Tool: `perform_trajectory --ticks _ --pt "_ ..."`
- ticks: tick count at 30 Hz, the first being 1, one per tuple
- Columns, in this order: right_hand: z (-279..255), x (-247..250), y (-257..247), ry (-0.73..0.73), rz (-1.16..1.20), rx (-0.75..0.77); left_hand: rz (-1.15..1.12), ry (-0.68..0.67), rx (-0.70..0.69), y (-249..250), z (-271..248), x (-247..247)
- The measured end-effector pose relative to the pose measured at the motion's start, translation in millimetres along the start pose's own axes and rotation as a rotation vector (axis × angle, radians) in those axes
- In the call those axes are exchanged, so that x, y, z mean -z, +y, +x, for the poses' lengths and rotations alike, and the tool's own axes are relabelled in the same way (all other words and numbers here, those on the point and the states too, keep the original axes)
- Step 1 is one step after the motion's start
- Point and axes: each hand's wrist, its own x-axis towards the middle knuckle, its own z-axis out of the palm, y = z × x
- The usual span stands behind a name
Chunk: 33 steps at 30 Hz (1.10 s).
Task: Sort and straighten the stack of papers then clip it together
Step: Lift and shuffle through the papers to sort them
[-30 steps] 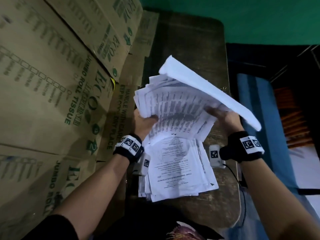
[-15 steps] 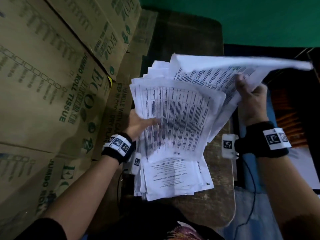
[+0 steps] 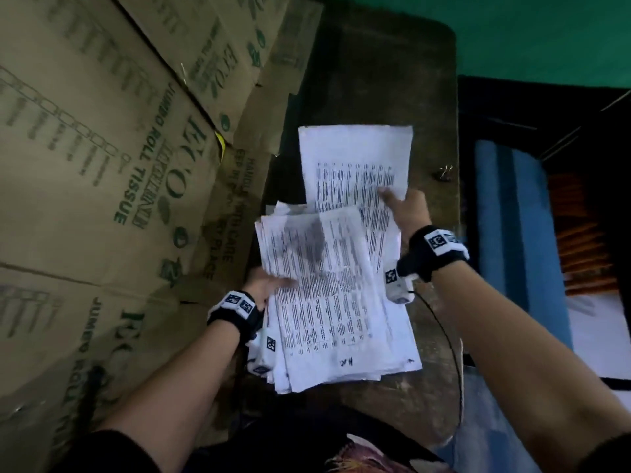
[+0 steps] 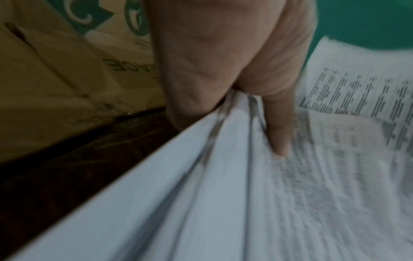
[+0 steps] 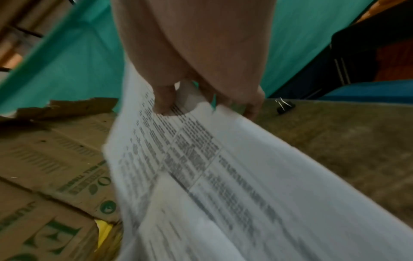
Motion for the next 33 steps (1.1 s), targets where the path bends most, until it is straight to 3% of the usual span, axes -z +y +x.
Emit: perform_trajectory --ticks 3,7,11,14,17,21,25,30,33 --pt "-2 -5 8 0.097 0.050 -0.020 0.071 0.136 0.019 -18 10 -5" --pt "10 21 -1 0.280 0.065 0.141 0.169 0.226 -0.150 -36 26 -3" --pt "16 64 -32 0.310 0.092 0.276 0.237 0.240 -0.293 -25 9 -10" --pt "5 82 -47 0.195 0.086 0.277 0.223 0.254 -0.317 -19 7 -13" --pt "-7 80 -36 0.044 0.002 0.181 0.239 0.269 -0.223 -11 6 -16" --pt "-25 41 11 -0.045 -0.223 0.023 0.214 0.265 -0.213 -14 18 -17" --pt "-39 -13 72 -0.232 -0.409 -0.062 0.169 0.325 -0.234 -12 12 -17" --pt "-49 -52 115 -0.199 -0.456 -0.176 0.161 0.306 -0.217 -23 12 -13" --pt "-52 -64 123 -0.241 -0.498 -0.184 0.239 0.307 -0.105 -31 15 -17"
